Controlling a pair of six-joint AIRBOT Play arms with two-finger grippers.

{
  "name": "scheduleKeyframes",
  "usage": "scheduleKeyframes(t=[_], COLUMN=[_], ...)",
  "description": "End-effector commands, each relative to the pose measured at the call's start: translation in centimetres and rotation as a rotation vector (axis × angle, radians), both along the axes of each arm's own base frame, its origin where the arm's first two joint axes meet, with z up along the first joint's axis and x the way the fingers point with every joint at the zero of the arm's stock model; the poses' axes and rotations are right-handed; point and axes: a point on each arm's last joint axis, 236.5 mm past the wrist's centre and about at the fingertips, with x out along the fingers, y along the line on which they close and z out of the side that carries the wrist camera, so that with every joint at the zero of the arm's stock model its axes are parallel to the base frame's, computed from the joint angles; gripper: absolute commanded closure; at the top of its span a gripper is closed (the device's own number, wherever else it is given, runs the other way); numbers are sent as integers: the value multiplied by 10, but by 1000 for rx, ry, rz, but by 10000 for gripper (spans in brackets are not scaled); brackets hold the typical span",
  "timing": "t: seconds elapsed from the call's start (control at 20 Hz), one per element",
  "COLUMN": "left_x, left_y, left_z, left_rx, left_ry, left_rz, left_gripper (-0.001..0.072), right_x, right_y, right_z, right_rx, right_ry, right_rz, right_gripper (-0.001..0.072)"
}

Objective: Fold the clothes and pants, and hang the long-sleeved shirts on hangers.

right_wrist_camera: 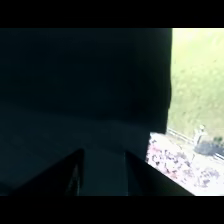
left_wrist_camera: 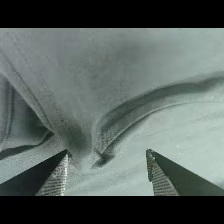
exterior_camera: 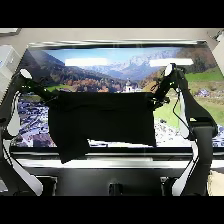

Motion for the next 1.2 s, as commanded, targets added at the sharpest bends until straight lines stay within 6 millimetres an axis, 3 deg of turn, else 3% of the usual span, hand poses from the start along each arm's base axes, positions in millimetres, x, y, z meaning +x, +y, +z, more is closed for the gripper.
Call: scheduleKeyframes(t=[0.0, 0.05, 0.1, 0.25, 0.35, 0.45, 0.55, 0.75, 0.9, 1.15], left_x=[1, 0, -3, -19, -52, -94, -138, -206, -227, -267], left_y=[20, 31, 44, 85, 103, 107, 96, 41, 9, -20], left_z=[19, 32, 47, 84, 89, 79, 67, 37, 17, -15], left_rx=[18, 22, 27, 46, 42, 23, -23, -140, -190, -237], left_ry=[-26, -44, -64, -122, -96, -45, -26, -48, -101, 3], left_rz=[55, 75, 101, 200, 270, 334, 384, 432, 483, 497], left_gripper=[149, 149, 149, 149, 149, 149, 150, 152, 152, 152], right_x=[4, 9, 15, 18, 5, -18, -37, -66, -77, -77], right_y=[-15, -23, -35, -67, -82, -89, -87, -69, -61, -58], right_z=[23, 38, 56, 106, 126, 127, 123, 109, 112, 135], right_rx=[14, 32, 64, 209, 307, 365, 418, 475, 495, 484], right_ry=[-60, -111, -168, -292, -320, -302, -305, -284, -284, -362], right_rz=[17, 7, -11, -81, -128, -173, -215, -242, -237, -224], right_gripper=[312, 242, 221, 222, 230, 231, 231, 231, 231, 232])
